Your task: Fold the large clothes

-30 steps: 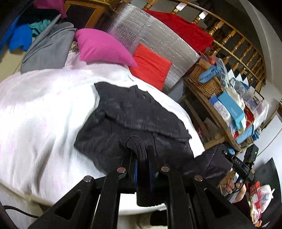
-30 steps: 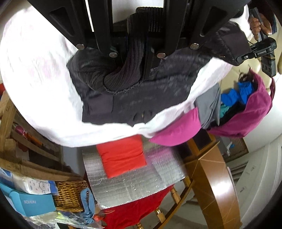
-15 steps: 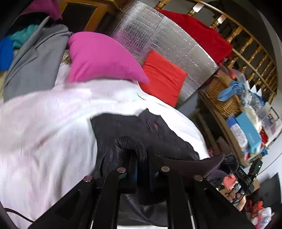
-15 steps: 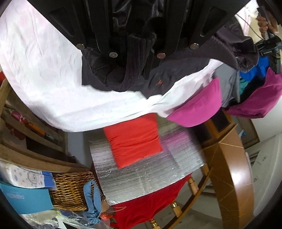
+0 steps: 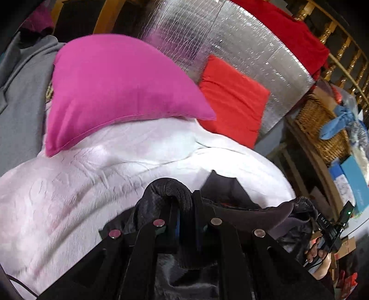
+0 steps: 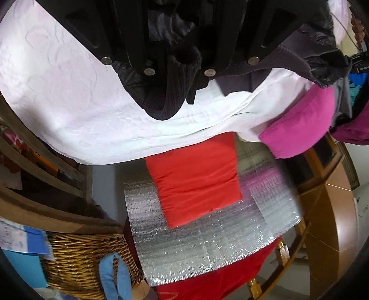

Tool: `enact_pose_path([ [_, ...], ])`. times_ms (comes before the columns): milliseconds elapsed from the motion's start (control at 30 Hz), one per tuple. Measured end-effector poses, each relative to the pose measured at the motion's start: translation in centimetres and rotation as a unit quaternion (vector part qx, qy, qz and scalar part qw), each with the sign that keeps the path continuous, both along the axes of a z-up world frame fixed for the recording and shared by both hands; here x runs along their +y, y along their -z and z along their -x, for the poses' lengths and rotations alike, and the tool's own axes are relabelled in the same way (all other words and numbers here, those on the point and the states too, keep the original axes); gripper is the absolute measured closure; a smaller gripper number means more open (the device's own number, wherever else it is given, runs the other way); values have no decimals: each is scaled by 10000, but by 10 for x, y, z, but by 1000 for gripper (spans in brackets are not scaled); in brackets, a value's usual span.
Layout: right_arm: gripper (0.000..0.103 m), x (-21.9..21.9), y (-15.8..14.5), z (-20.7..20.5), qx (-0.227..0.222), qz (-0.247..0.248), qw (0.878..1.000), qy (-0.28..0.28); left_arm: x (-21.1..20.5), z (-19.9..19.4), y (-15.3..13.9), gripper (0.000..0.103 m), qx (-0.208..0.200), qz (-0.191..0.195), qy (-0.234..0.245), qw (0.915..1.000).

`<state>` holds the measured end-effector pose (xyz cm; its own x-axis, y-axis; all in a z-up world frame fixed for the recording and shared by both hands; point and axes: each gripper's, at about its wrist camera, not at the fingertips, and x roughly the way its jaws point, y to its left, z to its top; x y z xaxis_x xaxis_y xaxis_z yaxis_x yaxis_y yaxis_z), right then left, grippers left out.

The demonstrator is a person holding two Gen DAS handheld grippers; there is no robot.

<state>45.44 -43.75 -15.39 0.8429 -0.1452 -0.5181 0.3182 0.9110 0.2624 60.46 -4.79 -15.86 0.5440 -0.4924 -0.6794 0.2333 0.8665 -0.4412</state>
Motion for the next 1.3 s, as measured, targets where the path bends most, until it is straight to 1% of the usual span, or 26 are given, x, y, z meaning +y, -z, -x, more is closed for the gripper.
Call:
enact_pose_path([
  [167,92,-11,26,-38,162,19,9997,154,-14,-34,30,93,160,-70,-40,9998],
  [267,92,-21,42,-51,274,-128,9993,223,-21,-47,46,93,226,-121,-43,9997],
  [400,92,-38,63,-56,390,-588,9971,283,-29,-59,66,92,309,-175,-68,9993],
  [467,90,-53,72,-55,421,-1113,9926,234,-32,-62,74,89,335,-189,-69,9992],
  [533,82,-66,79,-53,418,-1664,9852,78,-32,-63,77,89,366,-129,-91,9992],
  [567,79,-71,80,-50,387,-1829,9824,13,-31,-62,77,85,378,-61,-80,9992],
  [600,67,-76,80,-46,329,-2008,9791,-36,-30,-61,76,82,397,7,-68,9992],
  [633,48,-79,79,-41,278,-2124,9768,-37,-27,-58,75,73,426,95,-38,9990],
  [667,34,-83,76,-32,180,-2267,9738,-7,-25,-55,72,62,405,178,4,9990],
  [700,20,-86,73,-23,22,-2358,9718,15,-22,-49,66,54,299,224,34,9993],
  [733,20,-91,66,-9,-239,-2425,9699,-15,-19,-43,61,35,197,193,6,9996],
  [767,20,-94,63,-2,-327,-2433,9694,-59,-13,-34,54,22,38,109,-92,9999],
  [800,20,-97,58,9,-368,-2388,9704,-57,-7,-23,48,21,-84,64,-164,9998],
  [833,20,-100,54,15,-290,-2253,9738,25,-3,-17,46,21,-105,60,-173,9998],
  [900,20,-101,54,20,75,-1909,9814,162,9,3,45,21,71,134,-194,9997],
  [933,20,-100,58,21,371,-1777,9833,135,15,10,47,21,179,158,-261,9994],
  [1033,21,-89,73,19,1026,-1625,9813,-111,41,43,62,21,589,218,-839,9945],
  [1100,25,-76,80,19,1263,-1435,9812,-250,54,61,78,21,882,256,-1243,9880],
  [1167,49,-60,86,17,1426,-1067,9837,-244,58,71,91,21,1065,319,-1430,9835],
  [1200,69,-52,88,14,1544,-853,9840,-246,55,72,96,21,1138,245,-1417,9831],
  [1233,77,-44,88,14,1602,-613,9850,-210,51,73,100,21,1189,136,-1369,9833],
  [1300,87,-36,79,21,1497,-227,9884,-153,44,76,101,21,1039,73,-1352,9853],
])
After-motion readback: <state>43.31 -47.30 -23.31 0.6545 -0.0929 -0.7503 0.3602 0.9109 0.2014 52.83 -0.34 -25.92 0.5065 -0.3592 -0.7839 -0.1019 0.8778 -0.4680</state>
